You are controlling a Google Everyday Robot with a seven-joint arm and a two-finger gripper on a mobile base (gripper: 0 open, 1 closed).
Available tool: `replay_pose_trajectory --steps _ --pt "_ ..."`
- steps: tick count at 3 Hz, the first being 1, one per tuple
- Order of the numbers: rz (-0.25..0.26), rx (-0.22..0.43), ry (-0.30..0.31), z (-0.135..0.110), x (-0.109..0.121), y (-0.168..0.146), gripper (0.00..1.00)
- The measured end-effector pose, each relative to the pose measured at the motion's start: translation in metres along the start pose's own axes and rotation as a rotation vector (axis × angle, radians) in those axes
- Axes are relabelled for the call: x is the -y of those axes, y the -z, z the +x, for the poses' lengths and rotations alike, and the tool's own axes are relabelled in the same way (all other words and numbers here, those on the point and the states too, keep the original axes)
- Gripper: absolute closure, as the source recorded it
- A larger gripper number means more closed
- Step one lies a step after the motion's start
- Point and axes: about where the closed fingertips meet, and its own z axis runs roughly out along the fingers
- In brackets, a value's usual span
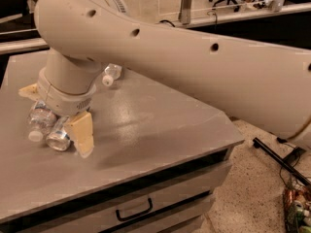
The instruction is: Move redbull can near water bottle
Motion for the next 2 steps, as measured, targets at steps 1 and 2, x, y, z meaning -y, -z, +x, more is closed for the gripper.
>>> replay_pose_trajectory --steps 1,2 --pt "0.019 -0.041 -0.006 0.007 0.004 0.032 0.00" --pt "0.031 -0.102 -0.065 0.031 0.000 0.075 0.00"
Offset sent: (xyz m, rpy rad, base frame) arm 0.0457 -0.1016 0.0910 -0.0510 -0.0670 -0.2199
